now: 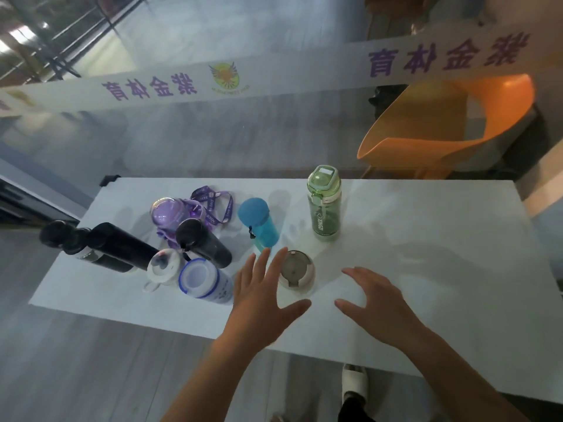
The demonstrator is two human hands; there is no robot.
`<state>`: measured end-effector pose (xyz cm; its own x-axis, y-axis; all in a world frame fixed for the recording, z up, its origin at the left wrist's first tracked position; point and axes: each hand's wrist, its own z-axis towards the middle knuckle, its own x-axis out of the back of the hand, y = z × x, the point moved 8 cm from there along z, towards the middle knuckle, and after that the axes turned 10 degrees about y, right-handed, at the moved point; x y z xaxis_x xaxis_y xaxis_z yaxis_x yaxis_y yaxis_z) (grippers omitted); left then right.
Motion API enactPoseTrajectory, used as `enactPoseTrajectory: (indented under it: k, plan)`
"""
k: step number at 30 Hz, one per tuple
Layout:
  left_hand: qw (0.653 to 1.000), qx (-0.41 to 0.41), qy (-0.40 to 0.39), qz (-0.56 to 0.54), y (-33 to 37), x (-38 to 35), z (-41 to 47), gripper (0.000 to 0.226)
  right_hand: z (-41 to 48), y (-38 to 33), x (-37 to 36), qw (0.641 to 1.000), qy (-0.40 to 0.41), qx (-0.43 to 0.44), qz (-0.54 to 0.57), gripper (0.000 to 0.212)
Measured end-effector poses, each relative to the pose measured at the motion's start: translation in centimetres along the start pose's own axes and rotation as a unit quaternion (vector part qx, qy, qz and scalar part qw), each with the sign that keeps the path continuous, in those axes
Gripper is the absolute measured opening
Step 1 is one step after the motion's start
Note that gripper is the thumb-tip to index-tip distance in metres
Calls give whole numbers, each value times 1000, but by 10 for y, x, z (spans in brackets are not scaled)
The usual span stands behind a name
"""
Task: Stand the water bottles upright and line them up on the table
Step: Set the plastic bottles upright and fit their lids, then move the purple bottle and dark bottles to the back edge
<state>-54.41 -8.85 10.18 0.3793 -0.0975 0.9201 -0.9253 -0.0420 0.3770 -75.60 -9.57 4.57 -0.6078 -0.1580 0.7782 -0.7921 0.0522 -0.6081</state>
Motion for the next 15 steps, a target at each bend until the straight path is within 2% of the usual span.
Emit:
enactPoseTrajectory:
  k: [4, 8, 12, 15]
  plan:
    - [1000, -14, 21, 5, -21, 10, -37, 93, -33, -44, 8, 999, 44, -16, 26, 65]
    - [1000, -4, 21, 9, -71, 4, -74, 91, -80, -92, -16, 994, 83, -23, 65, 66]
    - [1000, 22, 16, -9, -133, 5, -117, 90, -114, -135, -63, 999, 51, -14, 10, 67]
    - [997, 57, 17, -42, -181, 12, -150, 90, -134, -165, -97, 999, 35, -7, 10, 62]
